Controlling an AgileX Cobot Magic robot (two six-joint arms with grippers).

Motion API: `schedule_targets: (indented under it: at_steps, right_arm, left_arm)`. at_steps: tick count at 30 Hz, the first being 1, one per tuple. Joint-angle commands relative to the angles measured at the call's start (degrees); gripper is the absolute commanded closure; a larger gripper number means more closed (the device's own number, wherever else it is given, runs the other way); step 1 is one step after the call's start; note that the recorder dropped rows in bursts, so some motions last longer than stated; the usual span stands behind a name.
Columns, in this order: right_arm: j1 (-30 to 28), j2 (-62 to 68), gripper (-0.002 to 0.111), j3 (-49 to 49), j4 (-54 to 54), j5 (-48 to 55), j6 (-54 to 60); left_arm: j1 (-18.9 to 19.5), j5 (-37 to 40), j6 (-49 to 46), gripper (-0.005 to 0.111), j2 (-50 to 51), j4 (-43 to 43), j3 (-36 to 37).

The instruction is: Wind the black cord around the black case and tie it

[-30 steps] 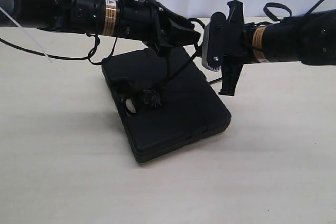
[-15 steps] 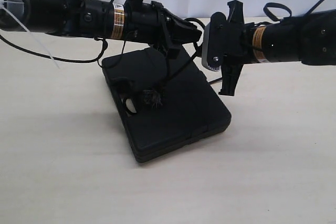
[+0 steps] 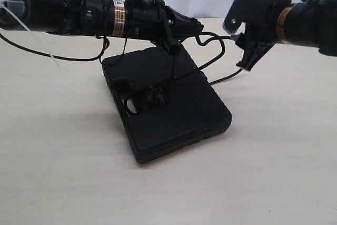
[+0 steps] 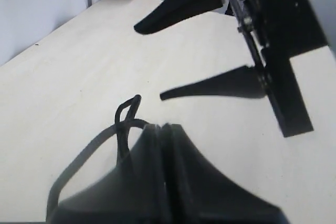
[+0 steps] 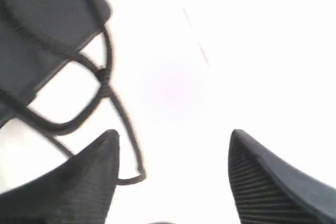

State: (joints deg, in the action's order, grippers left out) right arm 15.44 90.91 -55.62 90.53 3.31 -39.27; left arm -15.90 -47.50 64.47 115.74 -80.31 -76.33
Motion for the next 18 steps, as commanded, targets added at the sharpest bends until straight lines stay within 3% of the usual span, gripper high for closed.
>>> schedule_targets:
  at_steps: [1, 3, 6, 13, 18]
  right_arm:
    - [0.03, -5.93, 0.064, 0.74, -6.59, -3.63, -1.03]
    - [0.03, -8.03, 0.070, 2.78, -7.61, -12.11, -1.03]
    - [0.03, -7.35, 0.070, 4.50, -0.73, -18.59, -0.79]
    - [0.03, -0.55, 0.070, 4.20, 0.90, -24.60, -0.33]
    - [0.03, 2.31, 0.070, 1.98, -4.75, -24.05, -0.31]
  left_arm:
    - [-0.18, -2.94, -0.36, 0.107, -0.26, 2.05, -0.52]
    - [-0.18, -3.34, -0.36, 0.107, -0.26, 3.28, -0.52]
    - [0.04, -3.58, -0.36, 0.107, -0.26, 5.11, -0.52]
    - [0.87, -3.90, -0.36, 0.107, -0.26, 6.04, -0.52]
    - [0.82, -4.25, -0.36, 0.107, -0.26, 5.90, -0.52]
